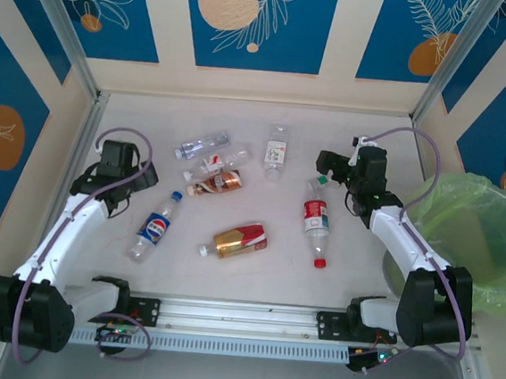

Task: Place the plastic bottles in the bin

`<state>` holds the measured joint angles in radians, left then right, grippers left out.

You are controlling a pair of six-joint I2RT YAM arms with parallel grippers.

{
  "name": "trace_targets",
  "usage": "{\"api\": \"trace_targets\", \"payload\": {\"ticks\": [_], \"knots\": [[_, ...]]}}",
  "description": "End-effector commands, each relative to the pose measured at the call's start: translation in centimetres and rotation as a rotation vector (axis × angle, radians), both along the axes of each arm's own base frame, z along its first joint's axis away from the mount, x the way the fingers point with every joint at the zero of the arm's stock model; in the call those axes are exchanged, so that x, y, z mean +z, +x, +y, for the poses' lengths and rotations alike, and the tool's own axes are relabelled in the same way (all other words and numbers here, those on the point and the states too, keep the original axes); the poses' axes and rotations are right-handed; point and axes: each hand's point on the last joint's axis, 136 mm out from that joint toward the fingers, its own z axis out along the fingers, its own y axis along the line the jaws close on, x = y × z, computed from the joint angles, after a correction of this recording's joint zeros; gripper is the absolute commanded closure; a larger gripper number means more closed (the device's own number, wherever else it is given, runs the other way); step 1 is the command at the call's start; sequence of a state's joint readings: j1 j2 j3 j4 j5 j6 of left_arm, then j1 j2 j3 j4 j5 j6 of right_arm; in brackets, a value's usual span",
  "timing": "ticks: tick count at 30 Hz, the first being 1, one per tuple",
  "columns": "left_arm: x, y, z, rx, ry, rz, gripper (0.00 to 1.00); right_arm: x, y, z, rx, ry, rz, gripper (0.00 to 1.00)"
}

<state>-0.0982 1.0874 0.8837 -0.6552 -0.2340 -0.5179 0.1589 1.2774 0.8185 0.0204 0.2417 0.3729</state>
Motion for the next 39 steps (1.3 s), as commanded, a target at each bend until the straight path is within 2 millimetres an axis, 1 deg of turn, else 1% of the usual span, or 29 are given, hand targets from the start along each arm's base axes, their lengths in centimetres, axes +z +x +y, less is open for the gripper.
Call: {"api": "trace_targets", "payload": {"ticks": [1,3,4,7,9,12,14,17,21,25,27,30,31,32,34,36,39], "knots": [[-2.5,-4.7,-2.9,-0.074,-0.164,0.208,0.0,1.1,-0.4,1.6,0.028,0.079,0.026,0.01],[-2.6,-5.4,-4.4,-0.14,-0.215,0.225,0.0,1.4,-0.3,2.0,0.033,0.08,0.022,0.01],[-2.8,-5.9,-4.5,-0.152,-0.204,0.238,0.0,1.6,-0.3,2.1,0.031,0.077,0.021,0.01],[-3.9,-7.7,-3.0,-0.112,-0.071,0.33,0.0,1.6,-0.2,2.3,0.02,0.063,0.023,0.01],[-4.9,-8.6,-2.8,-0.103,-0.038,0.375,0.0,1.4,-0.1,2.2,0.006,0.055,0.022,0.01],[-5.8,-8.5,-4.3,-0.143,-0.065,0.366,0.0,1.3,0.2,2.5,0.011,0.05,0.011,0.01],[-6.8,-8.6,-4.8,-0.153,-0.07,0.383,0.0,1.3,0.3,2.7,0.015,0.047,0.0,0.01],[-8.3,-8.8,-5.0,-0.18,-0.014,0.433,0.0,1.3,0.5,3.0,0.026,0.042,-0.01,0.01],[-8.9,-8.6,-6.2,-0.279,0.123,0.442,0.0,1.3,0.7,3.1,0.029,0.019,-0.003,0.01],[-10.6,-9.0,-6.9,-0.306,0.143,0.515,0.0,1.3,0.6,3.2,0.027,-0.002,-0.003,0.01],[-11.2,-9.0,-8.5,-0.358,0.099,0.529,0.0,1.2,0.6,3.1,0.027,-0.009,0.0,0.01],[-11.1,-8.7,-11.5,-0.478,0.021,0.492,0.0,1.1,0.6,3.1,0.024,-0.017,0.006,0.01],[-10.9,-8.7,-12.0,-0.496,0.016,0.482,0.0,1.0,0.5,3.0,0.022,-0.021,0.008,0.01],[-10.8,-8.7,-11.9,-0.49,0.024,0.478,0.0,0.8,0.6,2.9,0.019,-0.023,0.012,0.0],[-11.0,-8.7,-10.7,-0.438,0.071,0.486,0.0,0.7,0.6,3.0,0.019,-0.025,0.017,0.0],[-11.7,-8.9,-9.9,-0.4,0.084,0.507,0.0,0.6,0.6,3.0,0.02,-0.028,0.02,0.01],[-12.9,-9.4,-10.3,-0.402,0.051,0.535,0.0,0.6,0.8,2.9,0.018,-0.038,0.023,0.01]]}}
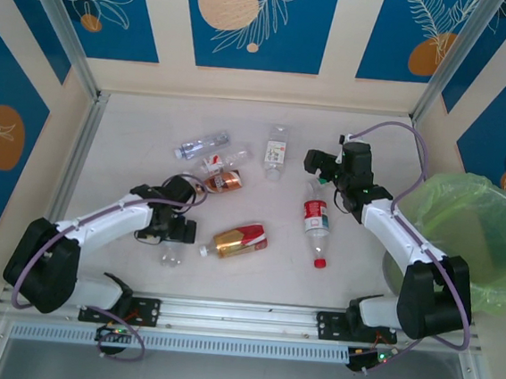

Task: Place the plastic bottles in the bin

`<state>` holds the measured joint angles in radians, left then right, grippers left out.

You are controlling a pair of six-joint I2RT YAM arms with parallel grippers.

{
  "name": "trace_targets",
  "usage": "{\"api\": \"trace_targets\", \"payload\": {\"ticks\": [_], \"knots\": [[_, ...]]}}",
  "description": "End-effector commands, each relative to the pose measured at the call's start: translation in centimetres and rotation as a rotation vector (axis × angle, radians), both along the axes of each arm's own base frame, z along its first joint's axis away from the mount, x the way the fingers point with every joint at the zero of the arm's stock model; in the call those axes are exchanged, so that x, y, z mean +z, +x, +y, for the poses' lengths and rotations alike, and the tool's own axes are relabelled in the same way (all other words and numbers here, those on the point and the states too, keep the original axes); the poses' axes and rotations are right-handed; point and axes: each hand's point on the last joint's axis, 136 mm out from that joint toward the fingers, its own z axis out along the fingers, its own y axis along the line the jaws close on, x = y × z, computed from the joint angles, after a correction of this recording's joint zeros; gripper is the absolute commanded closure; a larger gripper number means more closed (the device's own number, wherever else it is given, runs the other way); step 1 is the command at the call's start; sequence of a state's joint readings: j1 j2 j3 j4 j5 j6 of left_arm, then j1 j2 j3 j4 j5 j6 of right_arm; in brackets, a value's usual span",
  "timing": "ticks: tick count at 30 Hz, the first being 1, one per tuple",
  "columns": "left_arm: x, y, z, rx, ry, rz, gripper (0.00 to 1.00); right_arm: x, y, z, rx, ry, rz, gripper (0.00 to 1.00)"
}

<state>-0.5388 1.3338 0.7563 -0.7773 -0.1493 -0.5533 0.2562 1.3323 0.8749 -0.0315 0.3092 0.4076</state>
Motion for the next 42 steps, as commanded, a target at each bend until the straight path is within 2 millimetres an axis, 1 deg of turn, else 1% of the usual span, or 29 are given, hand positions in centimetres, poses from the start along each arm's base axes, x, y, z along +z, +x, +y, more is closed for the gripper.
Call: {"api": "trace_targets", "payload": {"ticks": [1,4,7,11,12,18,22,27,31,35,37,40,42], "knots": [[-1.5,-0.7,0.0,0.034,-0.009,0.041,0.01,1.3,0.6,0.0,-0.002,-0.023,-0.025,0.01],[-2.0,-0.5,-0.6,0.04,-0.052,0.032,0.05,1.3,0.5,0.0,-0.003,-0.027,-0.024,0.01],[-2.4,-0.5,-1.7,0.027,-0.117,0.022,0.12,1.1,0.4,0.0,-0.006,-0.03,-0.015,0.01],[-2.5,-0.8,-1.3,0.024,-0.106,0.02,0.23,0.9,0.2,-0.2,-0.011,-0.039,-0.003,0.01],[-2.4,-0.9,-1.1,0.019,-0.098,0.016,0.26,0.9,0.2,-0.2,-0.011,-0.04,-0.002,0.01],[-1.5,-0.8,-0.1,-0.013,-0.049,-0.025,0.34,1.3,0.2,-0.2,-0.023,-0.03,-0.007,0.01],[-0.8,-0.5,-0.5,-0.036,-0.072,-0.055,0.39,1.4,0.1,-0.1,-0.024,-0.019,-0.005,0.01],[0.9,0.1,-0.6,-0.045,-0.081,-0.103,0.41,1.8,-0.2,0.2,-0.017,0.008,-0.017,0.0],[3.2,0.9,-2.0,-0.124,-0.122,-0.171,0.41,2.5,-0.8,1.0,0.013,0.067,-0.027,0.01],[6.0,2.3,-4.4,-0.209,-0.213,-0.289,0.41,3.5,-1.6,2.9,0.103,0.149,-0.013,0.01],[7.5,3.1,-5.9,-0.243,-0.273,-0.348,0.41,4.2,-2.0,4.0,0.152,0.201,-0.005,0.01],[9.6,4.1,-8.7,-0.314,-0.374,-0.424,0.41,4.9,-2.8,5.7,0.238,0.279,0.017,0.01],[11.0,4.2,-11.6,-0.406,-0.5,-0.446,0.41,5.8,-3.5,7.3,0.32,0.343,0.047,0.01]]}}
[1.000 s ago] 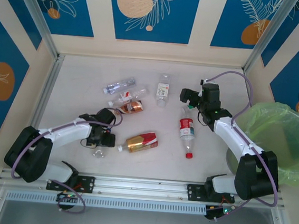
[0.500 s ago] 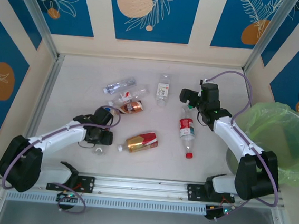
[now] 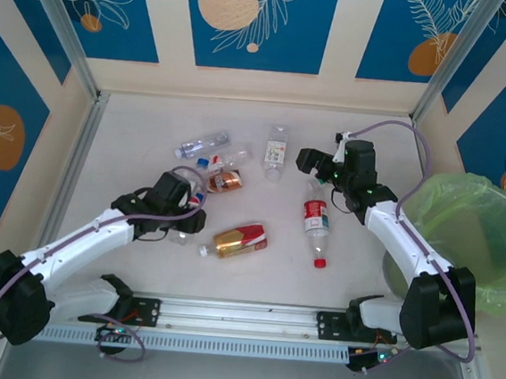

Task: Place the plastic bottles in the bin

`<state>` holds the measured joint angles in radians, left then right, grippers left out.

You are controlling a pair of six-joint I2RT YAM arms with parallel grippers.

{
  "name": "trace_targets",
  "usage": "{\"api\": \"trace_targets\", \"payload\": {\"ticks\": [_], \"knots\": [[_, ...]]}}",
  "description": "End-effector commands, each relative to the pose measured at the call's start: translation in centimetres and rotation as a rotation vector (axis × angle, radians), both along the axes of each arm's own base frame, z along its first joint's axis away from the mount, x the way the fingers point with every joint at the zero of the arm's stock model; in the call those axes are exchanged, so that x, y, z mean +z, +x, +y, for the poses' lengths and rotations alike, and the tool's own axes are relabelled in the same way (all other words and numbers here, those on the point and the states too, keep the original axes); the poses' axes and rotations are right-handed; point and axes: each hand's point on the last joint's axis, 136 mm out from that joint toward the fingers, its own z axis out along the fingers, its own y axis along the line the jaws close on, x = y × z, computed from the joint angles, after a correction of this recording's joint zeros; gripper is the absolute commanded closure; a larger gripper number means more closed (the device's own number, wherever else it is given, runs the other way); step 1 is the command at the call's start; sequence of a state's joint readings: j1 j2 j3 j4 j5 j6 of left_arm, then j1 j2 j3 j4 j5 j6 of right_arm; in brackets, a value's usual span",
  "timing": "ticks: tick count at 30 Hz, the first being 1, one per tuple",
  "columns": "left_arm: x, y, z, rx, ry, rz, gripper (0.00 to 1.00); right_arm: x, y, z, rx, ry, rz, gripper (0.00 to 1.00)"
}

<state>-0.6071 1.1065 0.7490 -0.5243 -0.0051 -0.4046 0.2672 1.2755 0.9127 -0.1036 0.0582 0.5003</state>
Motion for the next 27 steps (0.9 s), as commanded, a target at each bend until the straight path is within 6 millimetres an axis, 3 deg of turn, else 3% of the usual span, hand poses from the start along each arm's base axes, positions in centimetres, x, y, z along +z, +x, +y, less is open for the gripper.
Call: {"api": "trace_targets", "payload": {"ticks": [1,5,11,18,27], "knots": [[4.3,1.1,-5.8,-0.2,-0.21,-0.115,0.4,3.5,-1.7,3.7,0.182,0.167,0.028,0.0],[6.6,1.4,-9.4,-0.346,-0.335,-0.171,0.4,5.6,-3.1,6.4,0.334,0.274,0.109,0.01],[8.2,2.4,-12.3,-0.477,-0.384,-0.22,0.4,8.4,-3.6,8.7,0.464,0.33,0.08,0.04],[9.1,1.9,-14.9,-0.627,-0.434,-0.244,0.39,8.5,-3.9,11.1,0.531,0.319,0.124,0.08],[8.9,2.1,-16.1,-0.661,-0.467,-0.235,0.39,8.2,-2.5,12.0,0.489,0.318,0.122,0.46]]}}
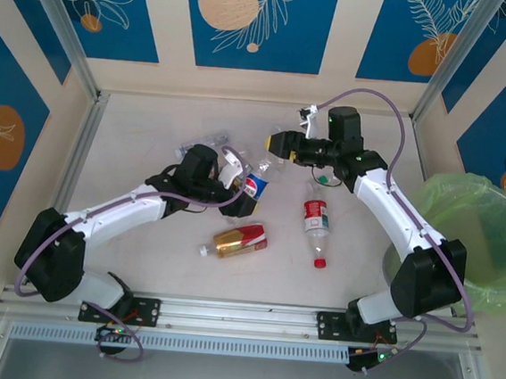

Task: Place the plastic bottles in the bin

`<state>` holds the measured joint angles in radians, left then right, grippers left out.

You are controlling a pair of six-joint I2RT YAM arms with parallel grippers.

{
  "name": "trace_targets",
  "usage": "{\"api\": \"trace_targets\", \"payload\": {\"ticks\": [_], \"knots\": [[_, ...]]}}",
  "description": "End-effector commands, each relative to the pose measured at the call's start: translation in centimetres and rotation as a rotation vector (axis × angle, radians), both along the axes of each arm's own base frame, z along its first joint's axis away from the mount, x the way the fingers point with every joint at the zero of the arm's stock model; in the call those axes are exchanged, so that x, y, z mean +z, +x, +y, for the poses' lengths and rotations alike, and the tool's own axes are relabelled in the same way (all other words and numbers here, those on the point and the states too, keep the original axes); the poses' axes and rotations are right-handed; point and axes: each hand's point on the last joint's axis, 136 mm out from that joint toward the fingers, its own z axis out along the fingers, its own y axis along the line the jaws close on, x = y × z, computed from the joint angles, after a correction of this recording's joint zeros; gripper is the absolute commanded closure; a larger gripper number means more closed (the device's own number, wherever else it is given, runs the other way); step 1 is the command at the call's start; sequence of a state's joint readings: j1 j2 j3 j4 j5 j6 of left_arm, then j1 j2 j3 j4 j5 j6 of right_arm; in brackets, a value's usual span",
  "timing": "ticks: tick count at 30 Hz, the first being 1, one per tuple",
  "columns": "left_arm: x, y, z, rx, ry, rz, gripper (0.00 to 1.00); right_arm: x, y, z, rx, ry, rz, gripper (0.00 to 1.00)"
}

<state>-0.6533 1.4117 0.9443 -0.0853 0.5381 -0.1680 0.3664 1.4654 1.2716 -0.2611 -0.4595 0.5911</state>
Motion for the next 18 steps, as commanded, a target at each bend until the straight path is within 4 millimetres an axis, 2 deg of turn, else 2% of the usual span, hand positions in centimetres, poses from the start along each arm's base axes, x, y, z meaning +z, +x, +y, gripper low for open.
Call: {"api": "trace_targets", "payload": {"ticks": [1,6,18], "knots": [[1.91,-0.3,-1.54,-0.064,-0.064,-0.05,0.39,0.62,0.05,0.32,-0.013,0.007,-0.014,0.49],[1.83,-0.2,-1.83,-0.063,-0.078,-0.044,0.39,0.45,-0.17,0.18,-0.012,0.0,-0.025,0.56],[1.55,0.03,-2.27,-0.075,-0.063,-0.032,0.38,0.66,-0.14,-0.67,-0.047,-0.035,-0.076,0.93]]}}
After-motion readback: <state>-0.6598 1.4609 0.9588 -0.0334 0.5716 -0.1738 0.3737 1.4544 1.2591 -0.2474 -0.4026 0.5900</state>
